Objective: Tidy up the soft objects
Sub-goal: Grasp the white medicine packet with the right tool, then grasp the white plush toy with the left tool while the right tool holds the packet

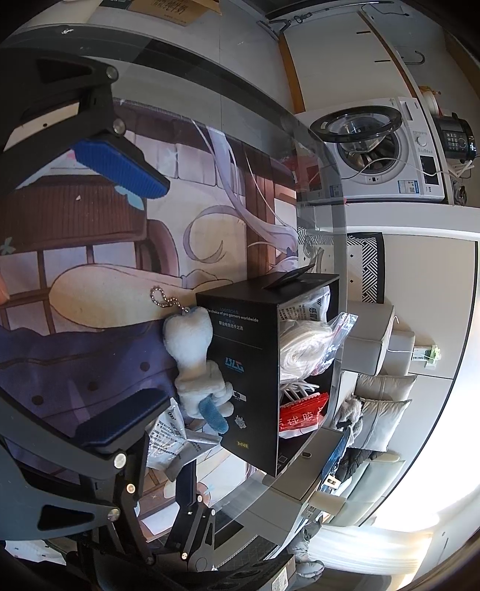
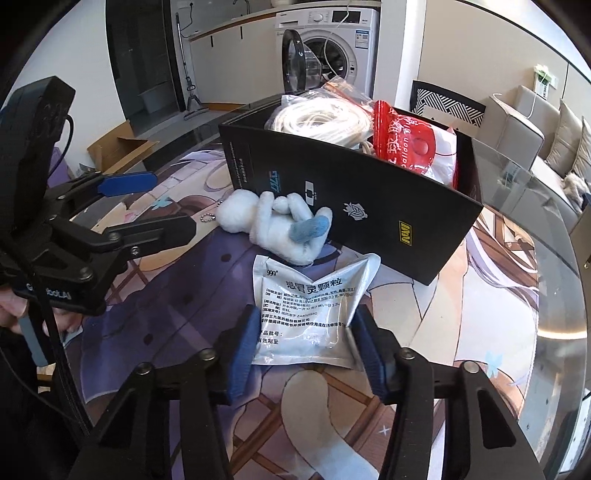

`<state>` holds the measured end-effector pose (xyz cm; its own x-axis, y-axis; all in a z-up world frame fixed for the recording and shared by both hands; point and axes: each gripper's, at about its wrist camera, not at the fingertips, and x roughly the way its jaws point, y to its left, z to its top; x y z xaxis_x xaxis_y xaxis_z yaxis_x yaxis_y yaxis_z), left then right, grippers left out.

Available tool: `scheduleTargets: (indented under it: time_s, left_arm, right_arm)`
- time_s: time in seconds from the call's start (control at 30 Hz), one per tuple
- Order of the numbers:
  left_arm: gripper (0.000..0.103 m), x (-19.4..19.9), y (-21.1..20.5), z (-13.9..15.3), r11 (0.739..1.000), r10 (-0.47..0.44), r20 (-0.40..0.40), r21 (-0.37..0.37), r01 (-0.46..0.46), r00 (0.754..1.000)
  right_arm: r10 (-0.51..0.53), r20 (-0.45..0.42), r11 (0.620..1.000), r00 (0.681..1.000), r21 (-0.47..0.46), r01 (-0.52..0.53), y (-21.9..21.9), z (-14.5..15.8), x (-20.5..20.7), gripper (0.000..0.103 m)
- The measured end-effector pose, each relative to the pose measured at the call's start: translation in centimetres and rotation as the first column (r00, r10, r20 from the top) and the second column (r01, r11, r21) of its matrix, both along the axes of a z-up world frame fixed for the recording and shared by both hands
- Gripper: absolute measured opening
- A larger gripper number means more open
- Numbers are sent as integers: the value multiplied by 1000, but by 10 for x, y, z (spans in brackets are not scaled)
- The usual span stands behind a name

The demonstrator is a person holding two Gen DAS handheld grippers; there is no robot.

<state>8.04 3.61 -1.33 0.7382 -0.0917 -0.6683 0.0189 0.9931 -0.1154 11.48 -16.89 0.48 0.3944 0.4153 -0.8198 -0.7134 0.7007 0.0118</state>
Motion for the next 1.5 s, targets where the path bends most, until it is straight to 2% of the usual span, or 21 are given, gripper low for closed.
scheduleTargets:
  time_s: [0.23, 0.5, 0.63, 1.0, 1.33, 1.5]
  left_arm:
    - [103, 0, 0, -1, 1000, -1, -2, 4, 1, 1000]
    - [103, 0, -1, -2, 1000, -3, -8, 13, 3, 1000]
    - [103, 3, -6, -4, 999, -6, -28, 32, 7, 1000]
    - [103, 19, -30, -7, 999, -32, -91, 0, 32, 995]
    - [103, 44, -53, -8, 1000, -23, -142, 3, 23, 990]
    - [103, 55, -51, -11, 999, 1, -163, -32, -7, 987]
  right_arm:
    - [-7, -9, 999, 1000, 35, 7, -12, 7, 0, 48]
    - [-31, 20, 997, 999, 71, 29, -30, 26, 3, 48]
    - [-47, 37, 996, 998, 80, 44, -38, 34, 4, 48]
    - [-102, 66, 990, 993, 110, 94, -61, 52, 7, 48]
    - [-131, 62, 986, 989, 107, 124, -72, 51, 13, 48]
    - [-137, 59, 986, 989, 108, 130, -74, 50, 15, 48]
